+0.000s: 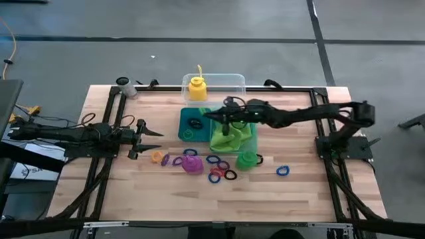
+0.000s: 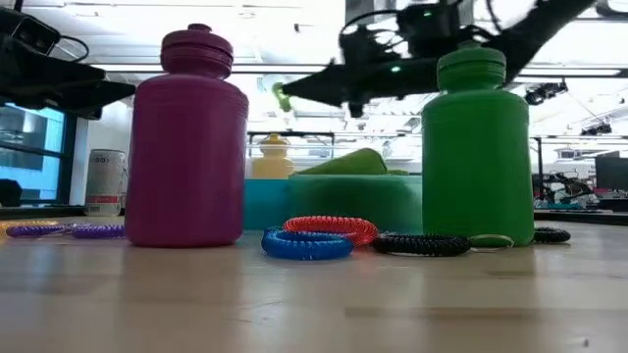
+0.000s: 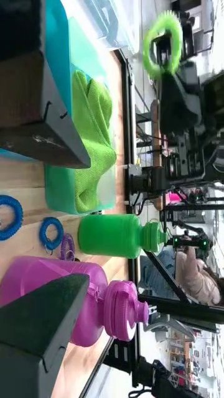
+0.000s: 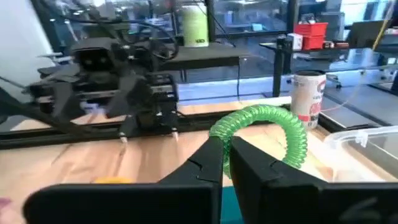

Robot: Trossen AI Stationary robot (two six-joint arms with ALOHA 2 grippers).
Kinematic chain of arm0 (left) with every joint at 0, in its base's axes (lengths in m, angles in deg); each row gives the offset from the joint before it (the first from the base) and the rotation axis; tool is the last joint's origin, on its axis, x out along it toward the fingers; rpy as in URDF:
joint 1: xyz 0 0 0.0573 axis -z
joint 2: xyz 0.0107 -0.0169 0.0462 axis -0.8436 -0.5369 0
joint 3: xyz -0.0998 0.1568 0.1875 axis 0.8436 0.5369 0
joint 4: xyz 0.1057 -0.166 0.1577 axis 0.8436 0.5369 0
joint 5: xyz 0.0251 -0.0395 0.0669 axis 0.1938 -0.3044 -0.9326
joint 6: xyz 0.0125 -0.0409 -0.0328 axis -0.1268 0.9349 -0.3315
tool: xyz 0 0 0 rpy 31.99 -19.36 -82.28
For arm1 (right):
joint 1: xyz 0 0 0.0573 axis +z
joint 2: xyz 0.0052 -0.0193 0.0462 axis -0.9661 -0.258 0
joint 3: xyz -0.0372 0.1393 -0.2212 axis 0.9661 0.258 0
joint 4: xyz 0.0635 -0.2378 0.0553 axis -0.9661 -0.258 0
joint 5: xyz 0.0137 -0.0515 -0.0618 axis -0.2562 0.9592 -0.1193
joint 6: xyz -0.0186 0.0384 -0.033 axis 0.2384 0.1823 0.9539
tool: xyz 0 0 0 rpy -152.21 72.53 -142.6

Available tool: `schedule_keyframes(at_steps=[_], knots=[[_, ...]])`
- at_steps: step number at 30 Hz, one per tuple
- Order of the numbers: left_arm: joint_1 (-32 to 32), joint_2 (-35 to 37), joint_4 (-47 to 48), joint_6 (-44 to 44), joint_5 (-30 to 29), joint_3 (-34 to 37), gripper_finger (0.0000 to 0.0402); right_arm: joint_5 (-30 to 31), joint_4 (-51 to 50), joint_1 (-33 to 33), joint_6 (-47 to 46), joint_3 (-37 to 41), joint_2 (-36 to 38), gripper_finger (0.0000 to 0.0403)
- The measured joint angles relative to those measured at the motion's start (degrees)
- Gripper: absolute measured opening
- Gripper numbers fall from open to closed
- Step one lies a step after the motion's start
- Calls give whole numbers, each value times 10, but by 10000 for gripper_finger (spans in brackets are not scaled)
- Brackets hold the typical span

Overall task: Pick & Place Sports Items
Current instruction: Put the green spring keychain into the blue bin

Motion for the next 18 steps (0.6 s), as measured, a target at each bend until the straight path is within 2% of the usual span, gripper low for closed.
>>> schedule_keyframes(at_steps=[8,18], knots=[[0,0,0,0,0,0,236,21,1,0,-3,-40,-70,0],[0,0,0,0,0,0,236,31,-2,-1,-4,-42,-75,0]])
